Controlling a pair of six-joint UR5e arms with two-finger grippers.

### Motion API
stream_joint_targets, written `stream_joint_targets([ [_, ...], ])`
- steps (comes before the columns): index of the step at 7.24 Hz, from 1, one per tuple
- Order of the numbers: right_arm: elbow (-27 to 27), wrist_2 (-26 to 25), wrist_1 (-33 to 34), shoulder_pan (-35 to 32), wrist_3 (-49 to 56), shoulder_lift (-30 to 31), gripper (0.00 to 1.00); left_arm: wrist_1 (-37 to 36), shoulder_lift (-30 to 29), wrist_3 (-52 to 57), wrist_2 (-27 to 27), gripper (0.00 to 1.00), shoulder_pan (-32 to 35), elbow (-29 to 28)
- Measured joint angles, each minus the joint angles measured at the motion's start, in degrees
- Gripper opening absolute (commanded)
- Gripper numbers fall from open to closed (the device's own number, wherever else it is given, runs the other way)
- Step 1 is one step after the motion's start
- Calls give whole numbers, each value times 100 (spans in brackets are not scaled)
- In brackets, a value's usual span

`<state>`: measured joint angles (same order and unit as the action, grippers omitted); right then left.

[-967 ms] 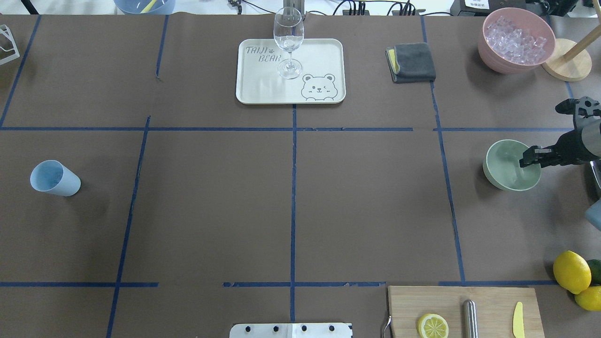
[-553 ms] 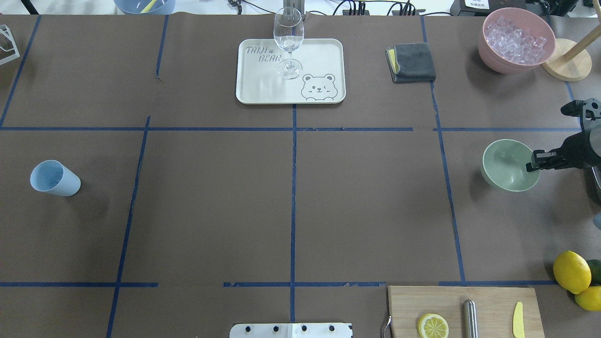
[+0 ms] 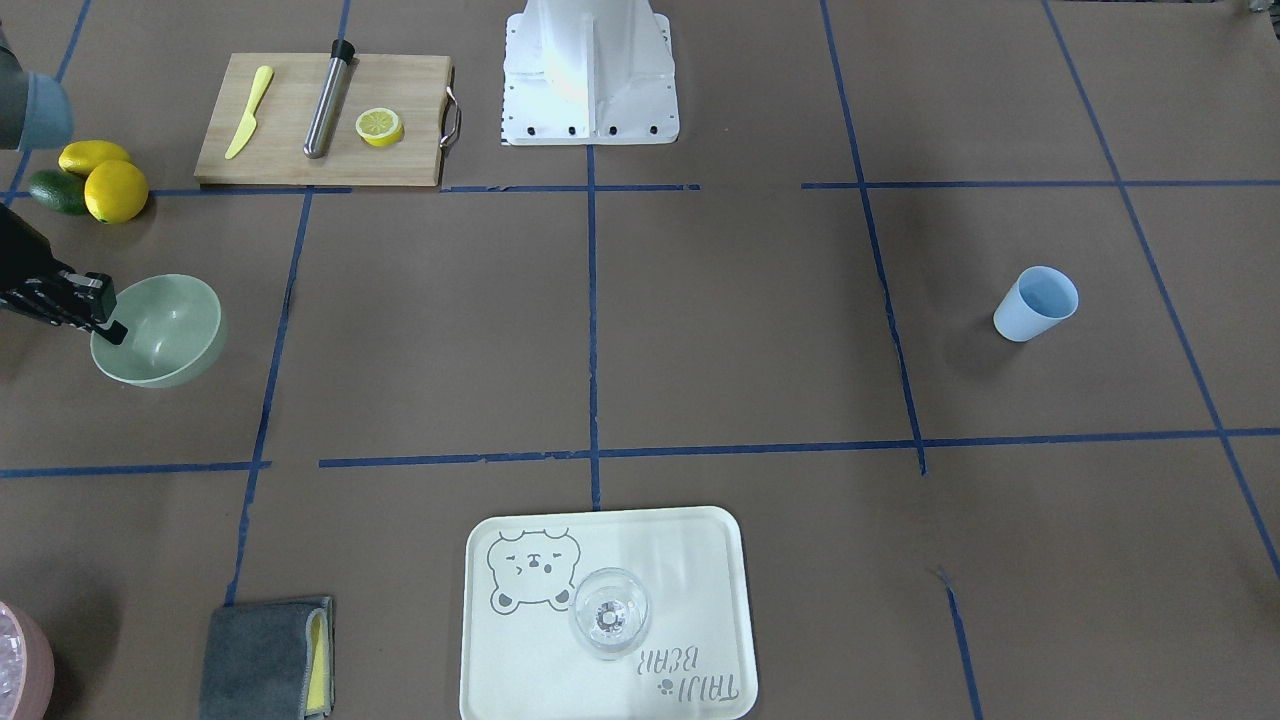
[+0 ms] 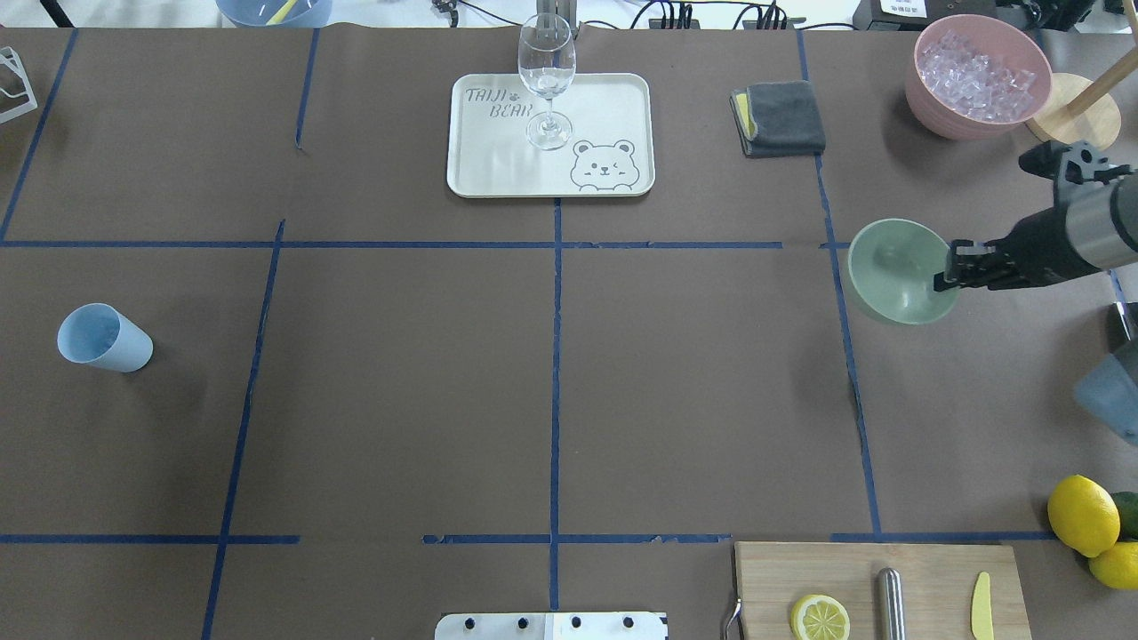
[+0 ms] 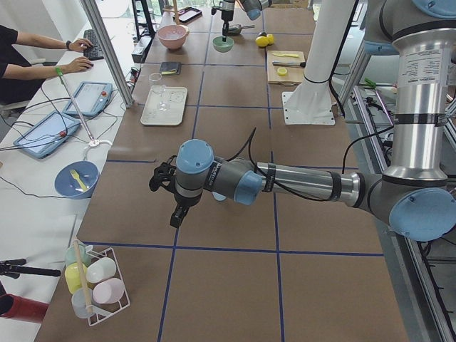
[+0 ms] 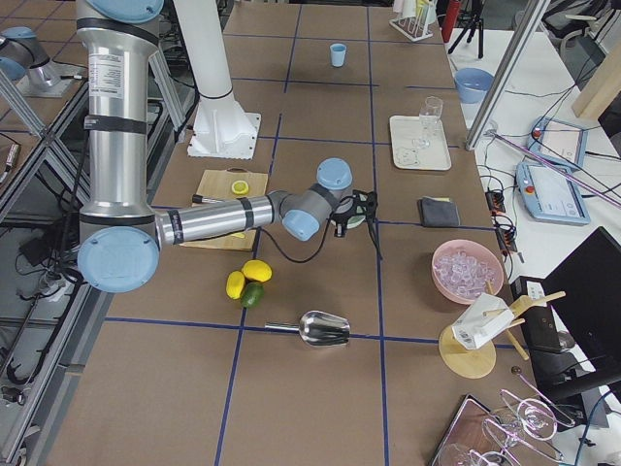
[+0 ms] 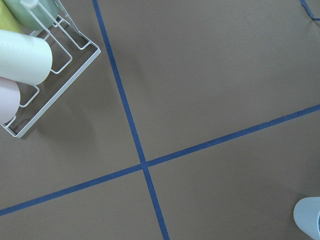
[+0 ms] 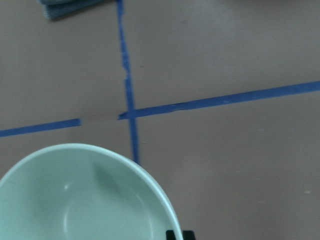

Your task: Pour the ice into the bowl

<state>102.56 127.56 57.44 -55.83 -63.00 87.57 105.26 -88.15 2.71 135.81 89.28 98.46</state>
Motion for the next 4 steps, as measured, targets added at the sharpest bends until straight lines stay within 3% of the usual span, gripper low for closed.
stream_joint_targets([
  [2,151,-301,965,691,-454,-1051,0,109,-3,-6,20,100,-32,-1],
  [4,166,-1042,2017,1681,-1079,-2265,0,172,-36,-11,24,100,-176,-4],
])
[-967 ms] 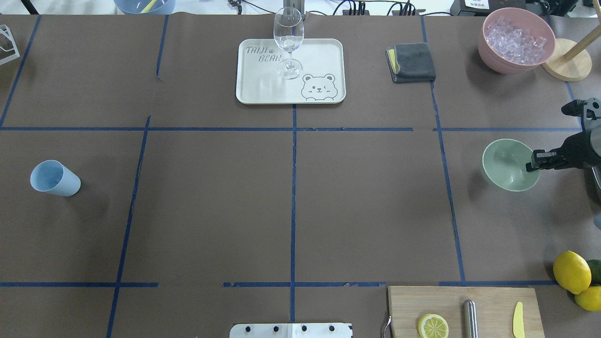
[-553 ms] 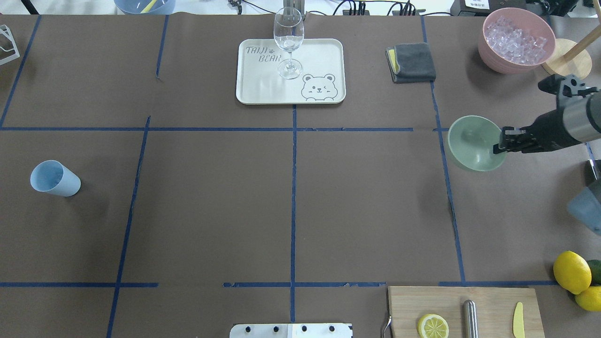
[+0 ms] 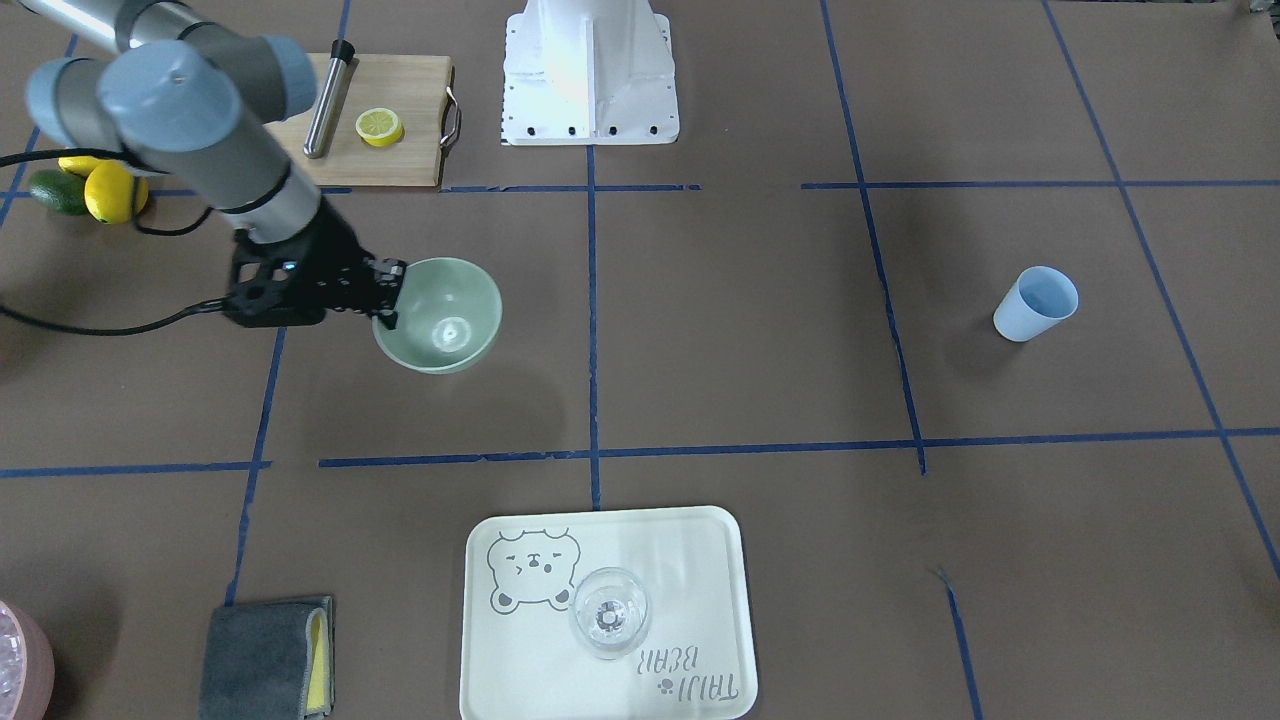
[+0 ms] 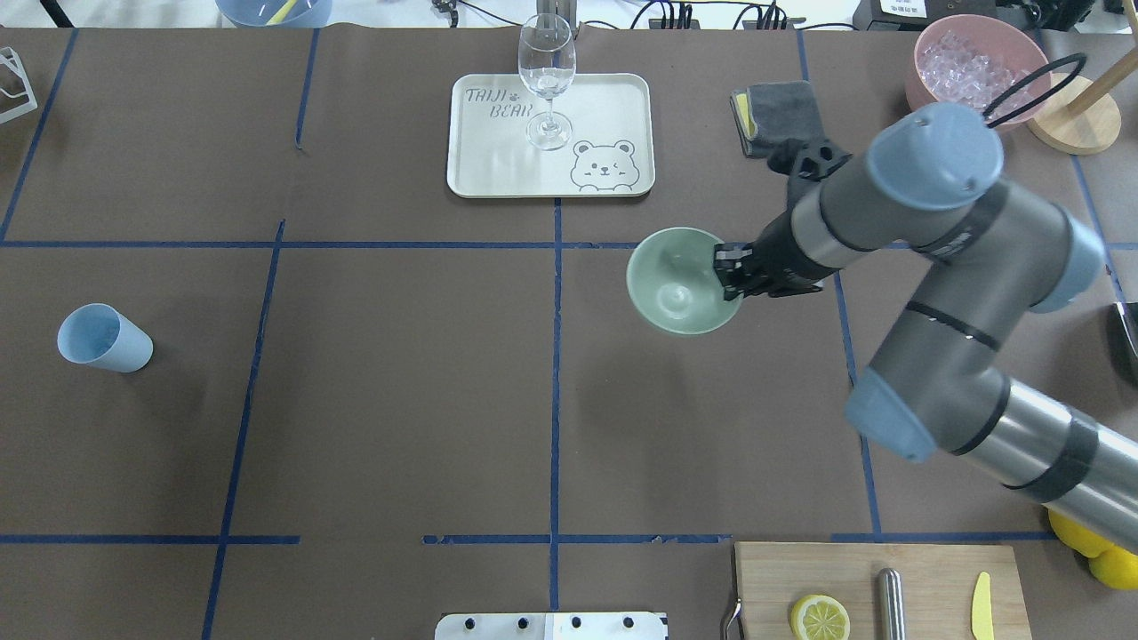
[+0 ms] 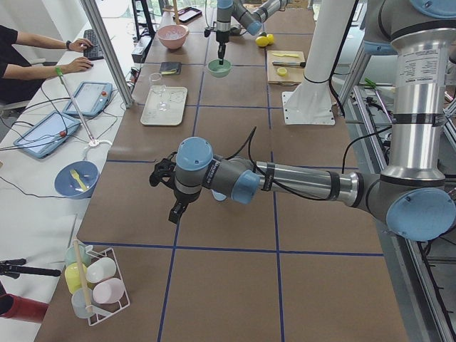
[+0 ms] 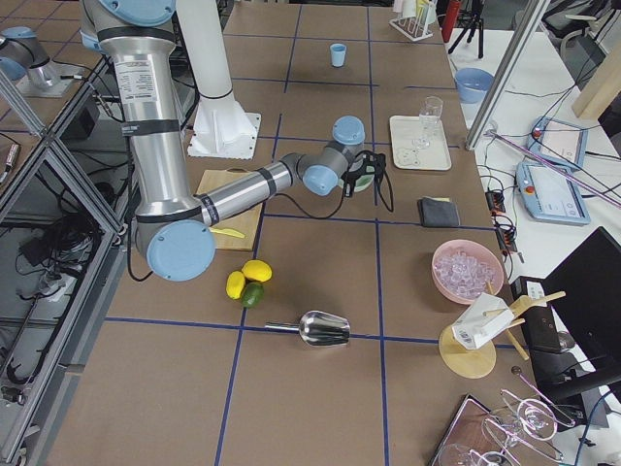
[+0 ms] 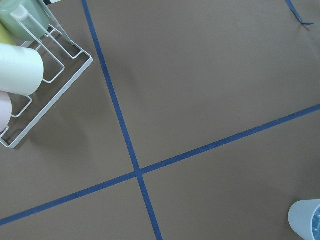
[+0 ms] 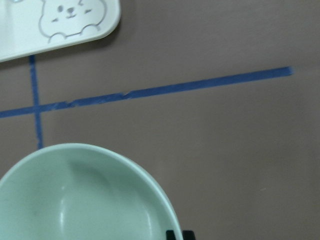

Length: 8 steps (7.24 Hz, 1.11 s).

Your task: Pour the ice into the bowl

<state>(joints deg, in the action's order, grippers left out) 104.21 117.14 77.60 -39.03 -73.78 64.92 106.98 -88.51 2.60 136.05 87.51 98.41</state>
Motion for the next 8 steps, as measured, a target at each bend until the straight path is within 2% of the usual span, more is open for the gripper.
stream_joint_targets([
  [1,-71,-368,391,449,-359,-540,0,82,-14,1,1,100,-67,-6],
  [2,-365,-669,564,768,-723,-1061,0,169,-16,3,1,100,-113,-8],
  [3,-877,-894,621,1005,-1008,-1586,0,221,-17,1,1,100,-142,-8],
  [4,-1266,-1038,620,1174,-1179,-1891,0,279,-17,-13,-1,100,-174,-8],
  [6,-1631,-1193,557,1333,-1350,-2087,0,465,-17,-85,-9,100,-230,1],
  [7,-1719,-1211,539,1372,-1365,-2101,23,630,-6,-108,-20,100,-307,-8],
  [8,-1771,-1217,530,1391,-1369,-2102,71,754,0,-125,-25,100,-426,-10],
])
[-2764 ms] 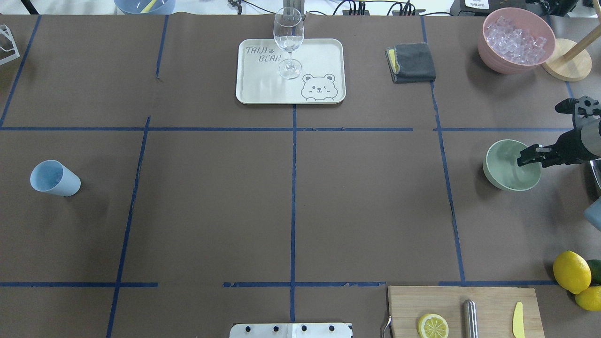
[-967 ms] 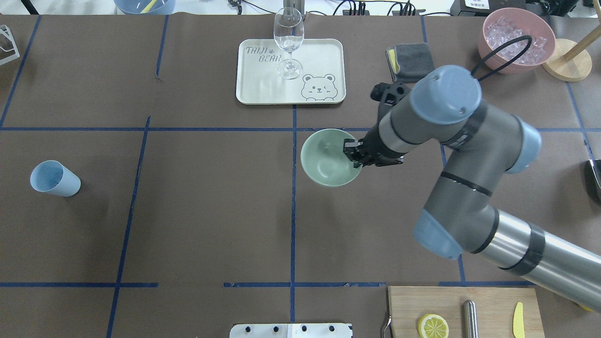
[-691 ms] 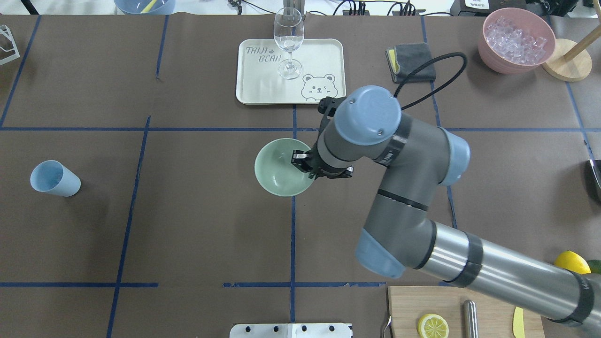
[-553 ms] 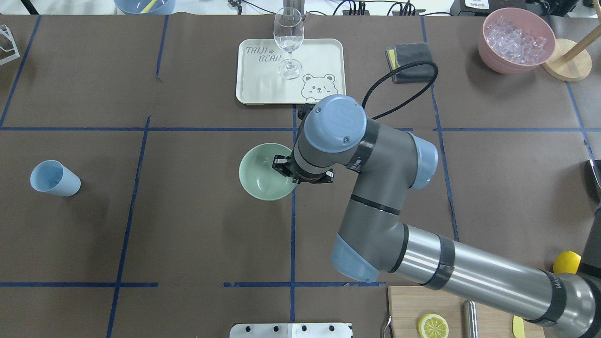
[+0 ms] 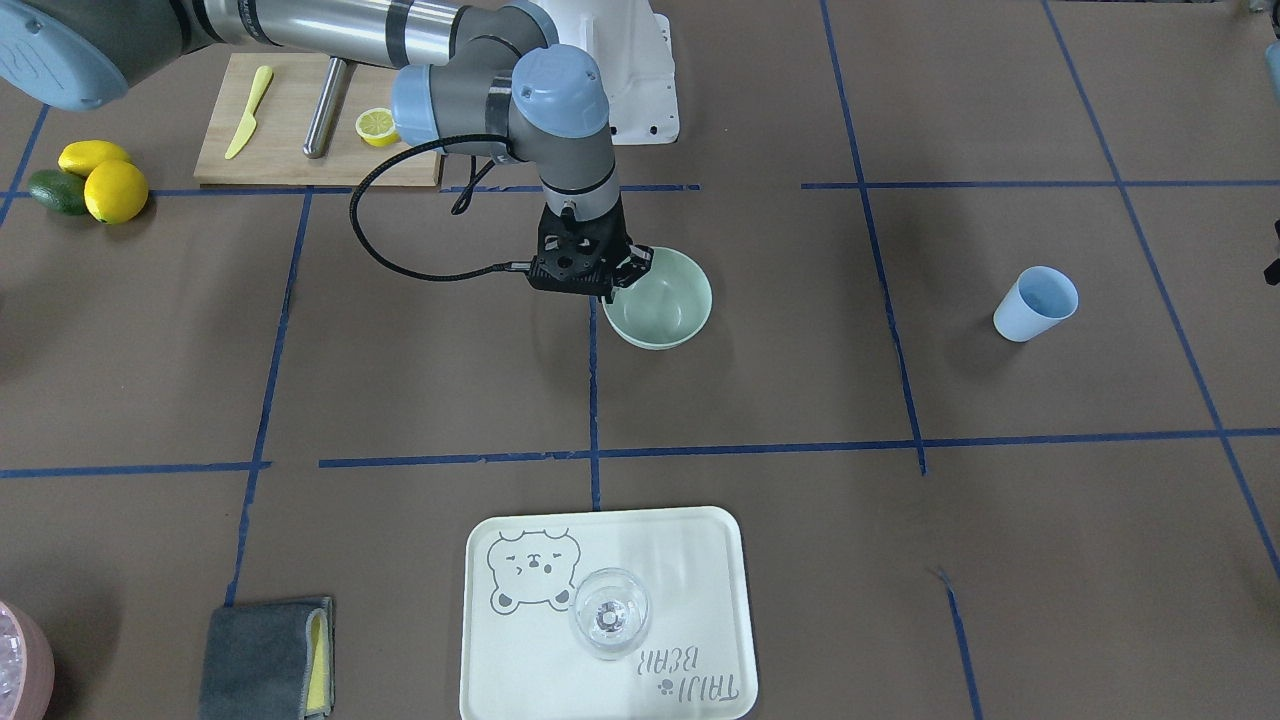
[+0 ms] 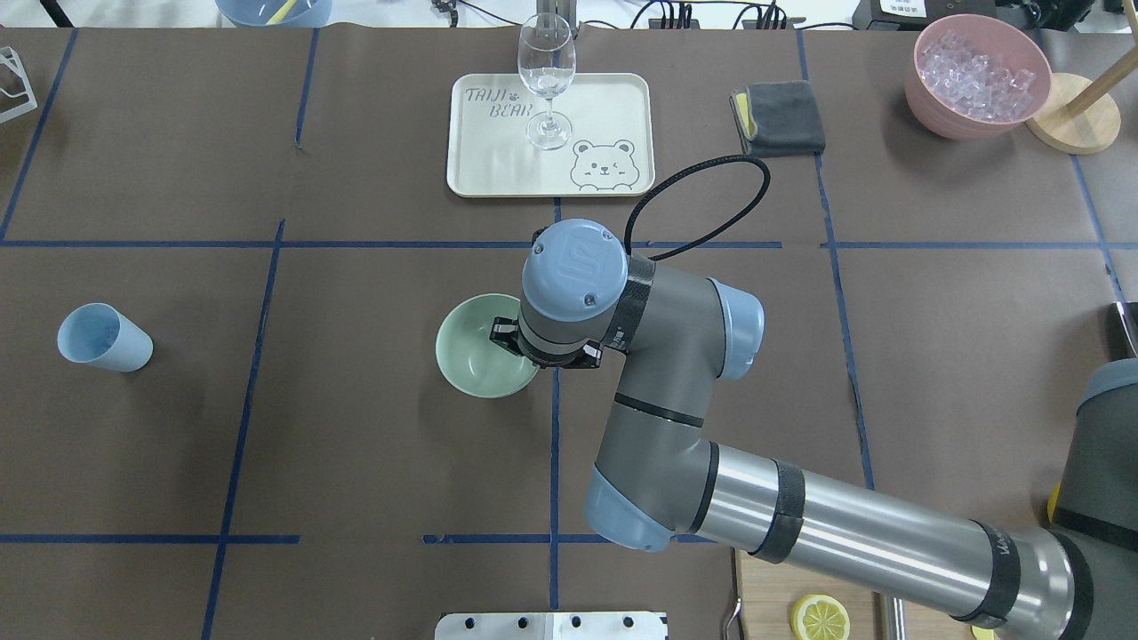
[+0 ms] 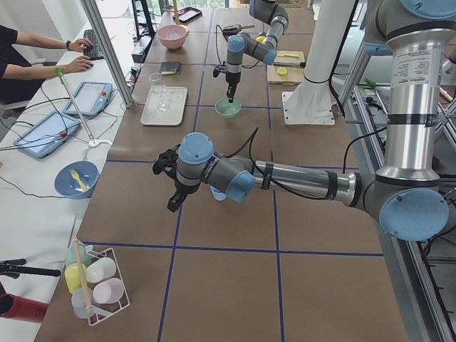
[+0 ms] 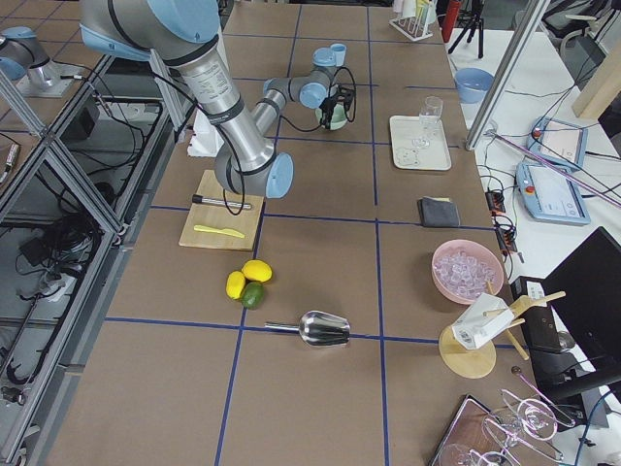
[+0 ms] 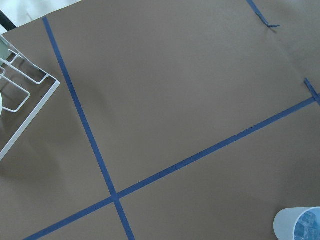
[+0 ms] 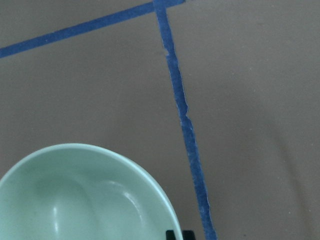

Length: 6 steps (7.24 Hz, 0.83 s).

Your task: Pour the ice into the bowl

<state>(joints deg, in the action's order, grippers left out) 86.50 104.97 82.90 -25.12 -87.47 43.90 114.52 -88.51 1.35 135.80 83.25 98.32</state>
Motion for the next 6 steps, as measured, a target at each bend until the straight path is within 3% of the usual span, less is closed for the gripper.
stream_joint_targets([
  [1,-22,-2,-8,10,-2,4,100,57,-5,-20,8,100,-89,8],
  [4,74,17,-131,6,-2,33,100,650,24,-866,-130,97,-313,11],
  [6,457,220,-285,-317,30,215,100,1978,518,-2416,-1013,95,-851,180],
])
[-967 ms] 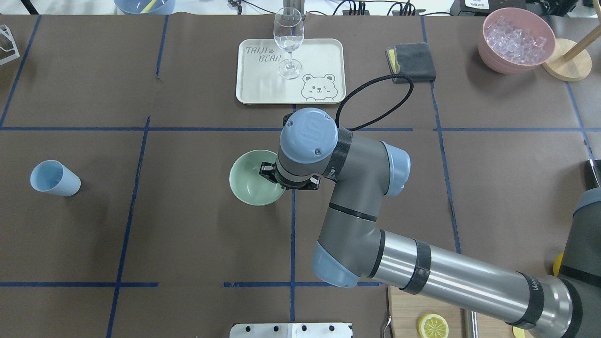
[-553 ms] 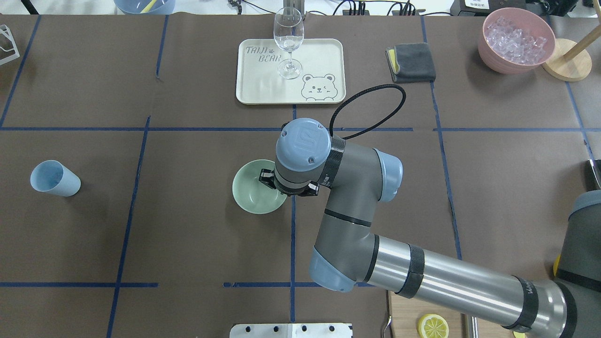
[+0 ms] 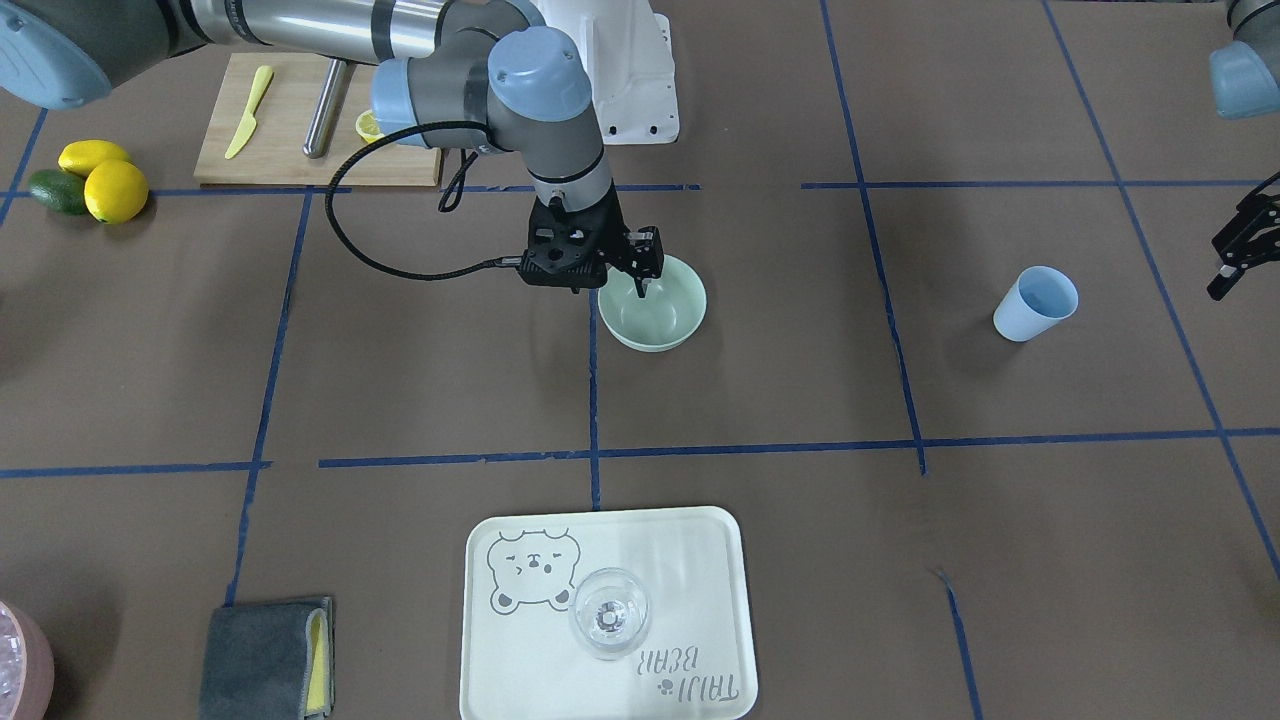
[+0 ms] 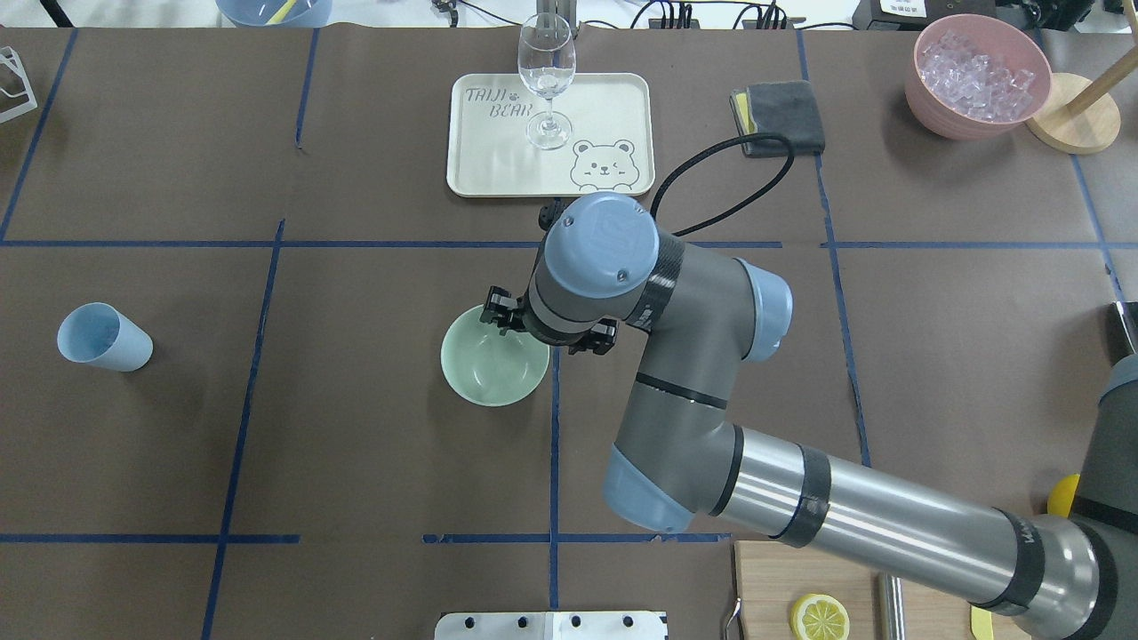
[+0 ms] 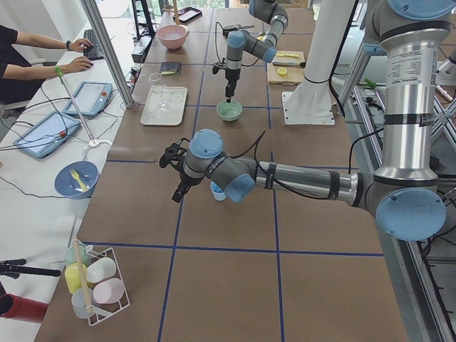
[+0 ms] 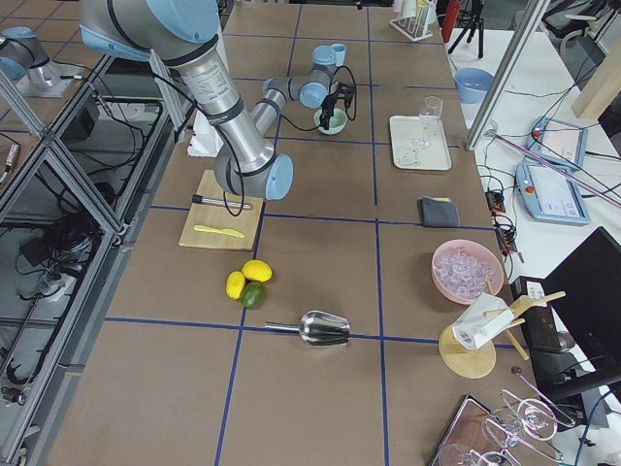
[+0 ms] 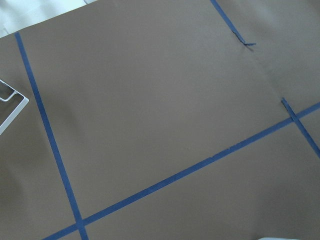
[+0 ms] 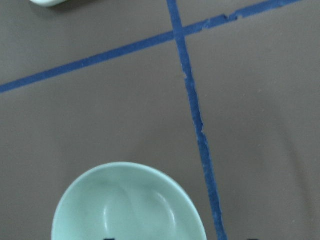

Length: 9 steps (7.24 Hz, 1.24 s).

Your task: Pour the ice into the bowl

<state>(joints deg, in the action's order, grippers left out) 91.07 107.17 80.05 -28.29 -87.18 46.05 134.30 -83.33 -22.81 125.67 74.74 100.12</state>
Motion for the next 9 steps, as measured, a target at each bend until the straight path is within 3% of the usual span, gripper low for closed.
stream_joint_targets([
  [1,258,188,-31,-237,97,240,100,712,409,-876,-489,89,-430,192],
  [5,639,371,-59,-534,544,747,100,3221,1755,-3385,-2673,99,-2040,528],
  [9,683,363,-67,-555,569,788,100,3581,2299,-4414,-6086,100,-4578,524],
])
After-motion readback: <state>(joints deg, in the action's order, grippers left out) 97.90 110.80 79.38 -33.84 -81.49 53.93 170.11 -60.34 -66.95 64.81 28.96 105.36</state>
